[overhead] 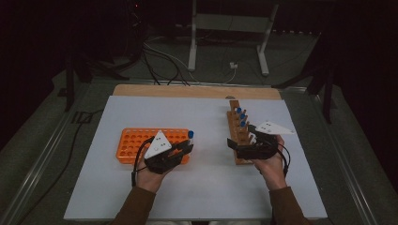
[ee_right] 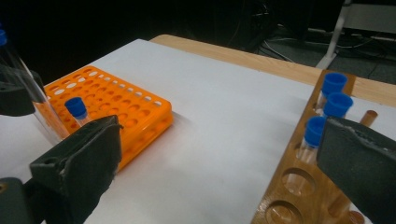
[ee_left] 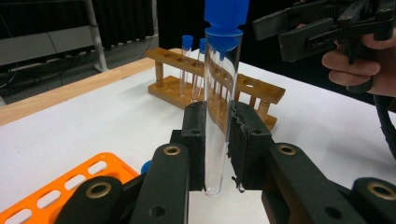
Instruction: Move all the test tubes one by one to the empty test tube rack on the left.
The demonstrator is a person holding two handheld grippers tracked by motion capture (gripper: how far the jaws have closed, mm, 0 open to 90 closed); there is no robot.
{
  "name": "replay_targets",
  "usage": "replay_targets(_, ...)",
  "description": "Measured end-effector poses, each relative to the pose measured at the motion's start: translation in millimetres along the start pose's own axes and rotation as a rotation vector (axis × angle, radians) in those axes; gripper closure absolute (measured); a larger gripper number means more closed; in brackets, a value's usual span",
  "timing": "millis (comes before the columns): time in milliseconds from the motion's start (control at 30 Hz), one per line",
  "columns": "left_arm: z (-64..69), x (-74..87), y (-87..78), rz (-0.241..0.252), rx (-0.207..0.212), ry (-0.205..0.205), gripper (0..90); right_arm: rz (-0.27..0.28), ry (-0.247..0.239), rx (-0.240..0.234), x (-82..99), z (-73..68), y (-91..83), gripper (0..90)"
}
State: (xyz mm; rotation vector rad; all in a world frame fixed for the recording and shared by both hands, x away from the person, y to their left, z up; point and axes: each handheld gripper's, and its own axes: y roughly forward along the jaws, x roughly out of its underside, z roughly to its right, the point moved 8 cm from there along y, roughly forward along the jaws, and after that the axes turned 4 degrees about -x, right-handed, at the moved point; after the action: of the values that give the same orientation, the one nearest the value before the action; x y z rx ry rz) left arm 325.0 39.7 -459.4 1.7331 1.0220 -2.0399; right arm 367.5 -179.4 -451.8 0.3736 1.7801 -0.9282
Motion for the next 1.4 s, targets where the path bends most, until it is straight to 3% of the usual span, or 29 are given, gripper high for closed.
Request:
replay_targets(900, -29.6, 20.1, -13.0, -0.018, -0.047, -0.055, 77.8, 0.01, 0.015, 0.017, 7.5, 7.3, -5.8, 0.1)
replay_targets(1400, -43.1, 44.3, -0.5, -0.074, -0.108, -0.048, 77.8, 0.02, 0.023, 0.014, 7.9, 8.4, -6.4, 0.1)
